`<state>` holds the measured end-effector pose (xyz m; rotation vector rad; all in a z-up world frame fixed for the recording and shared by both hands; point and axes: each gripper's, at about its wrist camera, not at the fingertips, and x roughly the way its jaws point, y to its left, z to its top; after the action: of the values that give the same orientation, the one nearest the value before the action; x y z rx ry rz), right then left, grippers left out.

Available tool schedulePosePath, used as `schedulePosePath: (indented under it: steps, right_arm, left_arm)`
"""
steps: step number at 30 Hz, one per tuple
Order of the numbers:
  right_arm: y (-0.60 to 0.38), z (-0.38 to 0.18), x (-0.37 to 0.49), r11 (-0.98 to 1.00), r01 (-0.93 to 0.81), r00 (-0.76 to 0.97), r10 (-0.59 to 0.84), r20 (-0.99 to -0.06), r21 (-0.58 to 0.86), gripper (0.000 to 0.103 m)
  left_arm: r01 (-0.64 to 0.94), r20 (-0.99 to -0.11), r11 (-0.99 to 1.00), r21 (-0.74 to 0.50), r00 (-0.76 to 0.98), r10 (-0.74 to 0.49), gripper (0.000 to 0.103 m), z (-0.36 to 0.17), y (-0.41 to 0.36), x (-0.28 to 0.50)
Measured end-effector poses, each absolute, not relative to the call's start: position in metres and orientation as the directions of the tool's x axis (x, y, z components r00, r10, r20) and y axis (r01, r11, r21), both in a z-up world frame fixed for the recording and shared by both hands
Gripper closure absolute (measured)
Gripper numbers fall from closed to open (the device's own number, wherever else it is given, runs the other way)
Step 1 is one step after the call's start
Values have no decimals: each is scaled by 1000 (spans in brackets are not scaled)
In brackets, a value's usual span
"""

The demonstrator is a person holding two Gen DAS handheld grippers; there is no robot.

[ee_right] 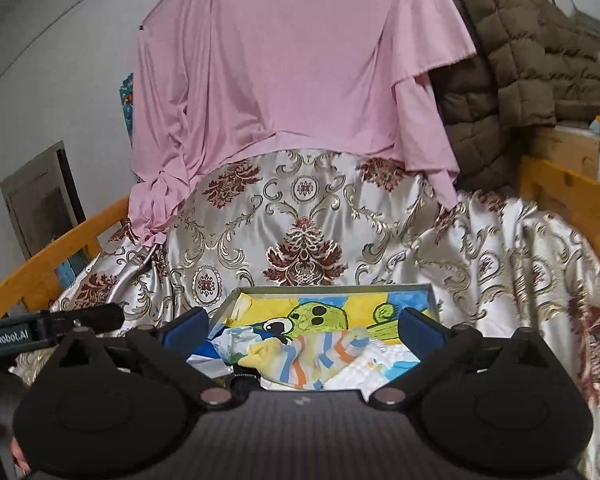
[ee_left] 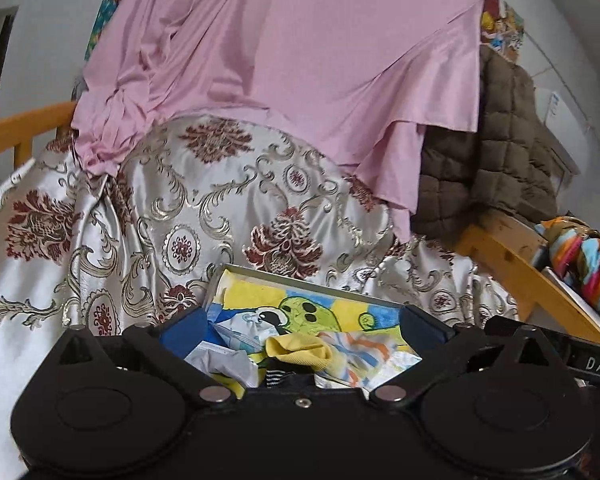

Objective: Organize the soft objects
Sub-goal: 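Raise both open tools and move them back over the pile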

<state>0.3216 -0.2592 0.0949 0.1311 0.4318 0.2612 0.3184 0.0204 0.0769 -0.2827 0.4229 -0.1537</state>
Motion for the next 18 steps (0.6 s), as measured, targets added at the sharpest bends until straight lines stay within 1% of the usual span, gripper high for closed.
schedulePosePath:
  steps: [5, 13, 18]
  right_arm:
    - [-255, 97, 285, 964, -244, 892, 266, -365, 108, 0]
    - [-252, 99, 234, 969, -242, 921, 245, -303, 46, 0]
    - [-251, 95, 209, 969, -242, 928, 243, -281, 39, 0]
  left_arm:
    - [97, -329, 948, -304, 923, -201, 1, 80, 16, 284]
    - [103, -265, 974, -202, 952, -156, 1, 80, 7, 236]
    - [115, -238, 981, -153, 960, -150, 1, 76, 3, 206]
